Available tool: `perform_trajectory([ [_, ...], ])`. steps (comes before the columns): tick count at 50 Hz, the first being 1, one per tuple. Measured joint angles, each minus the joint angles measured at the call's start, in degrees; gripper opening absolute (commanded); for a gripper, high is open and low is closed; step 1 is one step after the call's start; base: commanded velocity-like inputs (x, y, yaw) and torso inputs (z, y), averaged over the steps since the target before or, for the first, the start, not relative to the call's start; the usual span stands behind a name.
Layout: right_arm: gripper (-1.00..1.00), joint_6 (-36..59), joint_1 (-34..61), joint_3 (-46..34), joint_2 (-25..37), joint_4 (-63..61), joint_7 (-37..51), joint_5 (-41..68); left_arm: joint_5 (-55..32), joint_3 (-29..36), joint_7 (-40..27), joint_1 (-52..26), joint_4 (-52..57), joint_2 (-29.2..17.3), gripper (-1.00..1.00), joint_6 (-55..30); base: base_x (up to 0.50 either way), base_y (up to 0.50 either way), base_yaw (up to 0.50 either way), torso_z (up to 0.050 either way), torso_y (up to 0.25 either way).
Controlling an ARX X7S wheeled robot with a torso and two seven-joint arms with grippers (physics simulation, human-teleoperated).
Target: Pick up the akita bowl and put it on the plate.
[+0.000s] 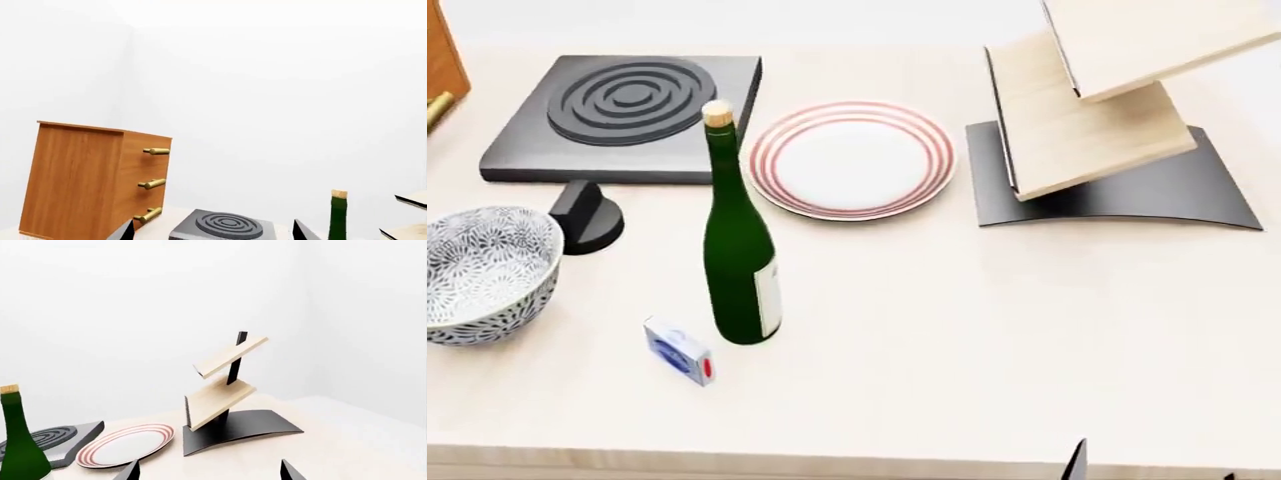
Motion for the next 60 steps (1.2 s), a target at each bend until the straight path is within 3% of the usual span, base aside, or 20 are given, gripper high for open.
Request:
perform_trajectory([
  [24,1.00,-1.3,-0.2,-1.0,0.5,0.2,0.8,-1.3,-0.1,0.7,-0.9,-0.4,-0.5,-0.8,1.00,-0.1,0.00,-0.10,0.00,0.000,0.000],
  [60,1.00,-3.5,-0.3,-4.6,1.3,1.5,1.8,-6.8,-0.2,1.8,-1.9,-0.4,-0.8,-1.7,1.00,0.4,0.31,-0.04,0.00,0.000,0.000],
])
